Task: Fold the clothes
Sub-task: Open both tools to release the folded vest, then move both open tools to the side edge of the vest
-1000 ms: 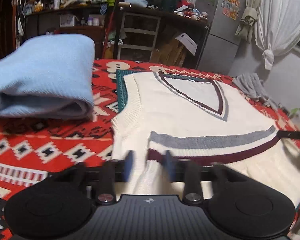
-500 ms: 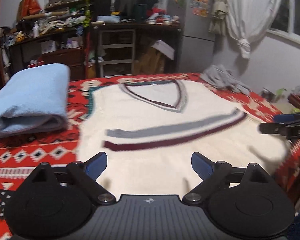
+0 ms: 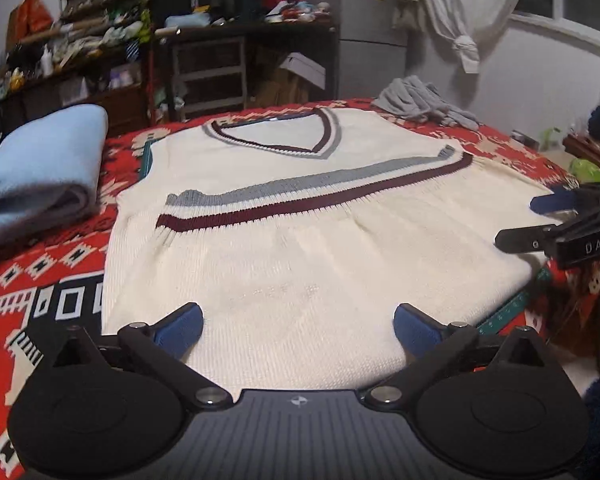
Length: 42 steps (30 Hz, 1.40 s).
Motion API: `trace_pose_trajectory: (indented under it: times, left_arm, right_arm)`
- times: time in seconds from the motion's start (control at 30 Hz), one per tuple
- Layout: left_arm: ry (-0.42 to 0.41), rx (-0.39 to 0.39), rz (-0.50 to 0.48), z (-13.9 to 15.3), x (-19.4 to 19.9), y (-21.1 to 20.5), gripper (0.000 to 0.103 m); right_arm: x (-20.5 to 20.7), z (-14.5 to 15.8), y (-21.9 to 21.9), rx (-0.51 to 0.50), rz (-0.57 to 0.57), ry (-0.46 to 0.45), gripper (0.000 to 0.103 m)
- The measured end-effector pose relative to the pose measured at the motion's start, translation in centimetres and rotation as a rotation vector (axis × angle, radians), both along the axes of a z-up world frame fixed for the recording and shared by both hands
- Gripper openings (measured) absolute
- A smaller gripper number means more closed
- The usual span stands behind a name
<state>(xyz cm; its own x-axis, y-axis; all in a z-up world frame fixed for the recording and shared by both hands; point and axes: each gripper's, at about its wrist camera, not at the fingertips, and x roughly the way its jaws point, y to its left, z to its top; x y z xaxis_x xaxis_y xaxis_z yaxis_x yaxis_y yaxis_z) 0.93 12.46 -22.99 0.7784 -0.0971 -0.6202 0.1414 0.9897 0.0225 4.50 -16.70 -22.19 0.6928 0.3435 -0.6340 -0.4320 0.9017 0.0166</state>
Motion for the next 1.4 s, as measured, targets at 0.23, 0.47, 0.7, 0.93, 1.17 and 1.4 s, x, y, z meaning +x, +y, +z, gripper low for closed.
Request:
trace_pose_trajectory:
  times: [0.23, 0.47, 0.7, 0.93, 1.17, 1.4]
  left_arm:
    - [-0.001, -0.004, -0.001, 0.1, -1.4, 0.3, 0.103]
    - [0.051, 0.015, -0.027, 0.5, -1.9, 0.4, 0.103]
    - [0.116, -0.009, -0.027, 0.9, -1.0, 0.9, 0.103]
    - [0.178, 0.033, -0.046, 1.2, 0.0, 0.4, 0.103]
    - [0.214, 0.052, -0.002, 2.6, 0.2, -0.2, 0.085]
    - [0.181, 0.063, 0.054, 5.1, 0.1, -0.2, 0.079]
  right_arm:
    - [-1.1, 0.0, -0.9, 0.011, 0.003, -0.007, 0.103]
    - [-1.3, 0.5, -1.3, 0.015, -0.007, 0.039, 0.103]
    - [0.2, 1.1, -0.3, -0.051, 0.010, 0.140, 0.103]
    - [0.6, 1.3, 0.2, -0.065, -0.019, 0.151, 0.103]
    - [-0.3, 2.5, 0.0, -0.084, -0.091, 0.098, 0.103]
    - [-0.7, 4.9, -1.2, -0.123, -0.111, 0.033, 0.103]
